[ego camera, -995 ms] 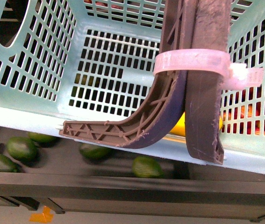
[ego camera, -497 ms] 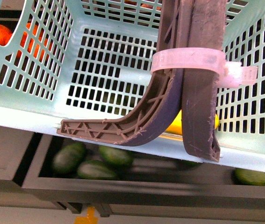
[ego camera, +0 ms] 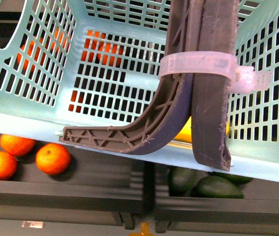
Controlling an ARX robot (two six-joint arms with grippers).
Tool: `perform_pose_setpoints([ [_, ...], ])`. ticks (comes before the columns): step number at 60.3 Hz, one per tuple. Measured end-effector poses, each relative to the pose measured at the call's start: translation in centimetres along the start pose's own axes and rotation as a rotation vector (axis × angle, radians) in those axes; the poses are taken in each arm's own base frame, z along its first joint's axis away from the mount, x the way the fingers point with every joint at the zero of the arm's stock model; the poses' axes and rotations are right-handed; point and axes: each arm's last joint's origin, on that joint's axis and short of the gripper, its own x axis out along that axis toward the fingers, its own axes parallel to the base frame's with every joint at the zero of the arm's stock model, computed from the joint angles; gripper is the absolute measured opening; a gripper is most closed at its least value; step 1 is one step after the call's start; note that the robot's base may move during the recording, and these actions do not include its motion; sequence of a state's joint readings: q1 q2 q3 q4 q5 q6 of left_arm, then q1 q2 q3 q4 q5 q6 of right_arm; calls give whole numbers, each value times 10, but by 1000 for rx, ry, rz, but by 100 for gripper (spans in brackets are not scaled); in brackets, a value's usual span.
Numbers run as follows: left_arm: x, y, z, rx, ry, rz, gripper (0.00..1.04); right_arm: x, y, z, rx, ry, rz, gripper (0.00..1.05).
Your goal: Pick mango and avocado into basket
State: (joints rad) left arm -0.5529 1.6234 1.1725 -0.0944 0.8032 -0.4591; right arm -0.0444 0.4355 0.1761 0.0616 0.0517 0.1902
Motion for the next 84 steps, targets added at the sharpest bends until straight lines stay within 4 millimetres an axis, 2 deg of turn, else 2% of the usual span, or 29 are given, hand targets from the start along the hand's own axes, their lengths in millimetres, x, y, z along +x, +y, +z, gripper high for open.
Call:
perform_pose_setpoints([
  [25, -3, 3, 2, -1, -18, 25, 11, 0, 0, 0, 0, 4, 9, 96],
  [28, -3, 3, 2, -1, -18, 24, 11, 1, -1, 0, 6, 66, 61, 96],
  [33, -3, 2, 1, 2, -12, 15, 11, 9, -7, 3, 38, 173, 136, 96],
  [40, 0, -1, 0, 6, 4, -11, 11, 25, -22, 11, 77, 223, 104, 96],
  [48, 1, -2, -1, 0, 11, -21, 11, 53, -45, 21, 105, 309, 1, 96],
  [57, 1, -1, 0, 1, 4, -6, 11, 89, -67, 18, 123, 422, -82, 96],
  [62, -1, 0, 0, -1, -5, 7, 11, 126, -81, 13, 134, 501, -144, 96],
  [66, -1, 0, 0, 0, -7, 10, 11, 156, -89, 3, 141, 571, -190, 96],
  [68, -1, 0, 0, 0, -7, 10, 11, 177, -91, -8, 149, 623, -209, 96],
  [71, -1, 0, 0, -1, -6, 9, 11, 196, -91, -22, 161, 677, -226, 96],
  [84, 0, -1, 0, 0, 3, -9, 11, 244, -79, -70, 88, 799, -269, 96],
])
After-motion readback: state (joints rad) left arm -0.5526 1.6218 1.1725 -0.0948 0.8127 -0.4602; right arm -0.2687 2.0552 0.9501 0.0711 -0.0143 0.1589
